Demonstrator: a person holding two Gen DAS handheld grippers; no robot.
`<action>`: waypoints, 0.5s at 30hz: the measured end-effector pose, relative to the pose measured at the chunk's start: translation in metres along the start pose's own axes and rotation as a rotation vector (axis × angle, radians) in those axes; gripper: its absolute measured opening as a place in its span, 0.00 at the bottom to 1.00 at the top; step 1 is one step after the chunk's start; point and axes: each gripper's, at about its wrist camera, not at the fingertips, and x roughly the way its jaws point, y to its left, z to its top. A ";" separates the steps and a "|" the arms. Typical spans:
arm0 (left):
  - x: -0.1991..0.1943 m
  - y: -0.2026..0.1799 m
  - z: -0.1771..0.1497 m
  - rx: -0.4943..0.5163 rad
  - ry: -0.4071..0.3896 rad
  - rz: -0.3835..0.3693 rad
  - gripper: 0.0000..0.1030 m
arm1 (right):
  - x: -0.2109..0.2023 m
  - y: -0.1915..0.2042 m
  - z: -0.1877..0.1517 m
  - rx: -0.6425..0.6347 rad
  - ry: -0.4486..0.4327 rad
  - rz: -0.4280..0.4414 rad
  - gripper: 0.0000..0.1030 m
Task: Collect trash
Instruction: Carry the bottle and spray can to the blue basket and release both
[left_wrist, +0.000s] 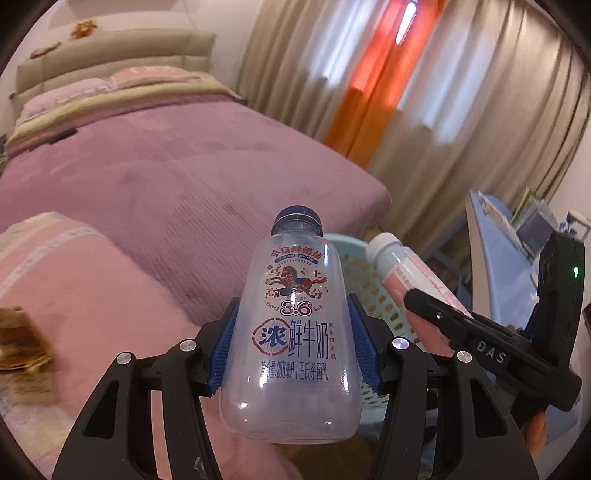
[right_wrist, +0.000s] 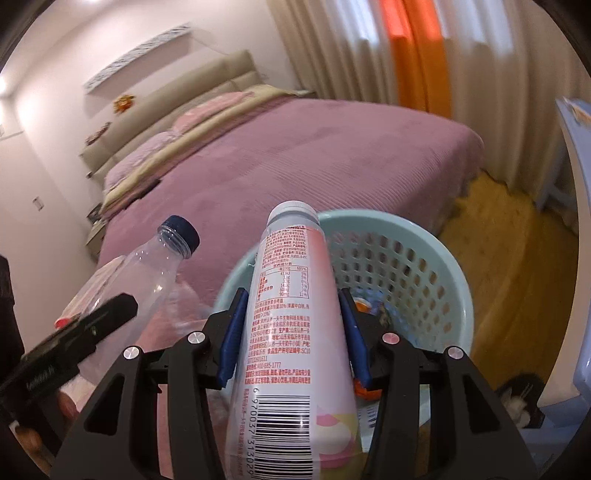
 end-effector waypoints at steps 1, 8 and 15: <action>0.010 -0.002 0.000 0.005 0.021 -0.005 0.52 | 0.005 -0.006 0.000 0.013 0.008 -0.010 0.44; 0.048 -0.008 -0.005 0.005 0.115 -0.056 0.57 | 0.031 -0.026 0.004 0.039 0.011 -0.098 0.45; 0.007 -0.005 -0.007 0.011 0.026 -0.037 0.71 | 0.023 -0.027 0.000 0.062 0.017 -0.034 0.50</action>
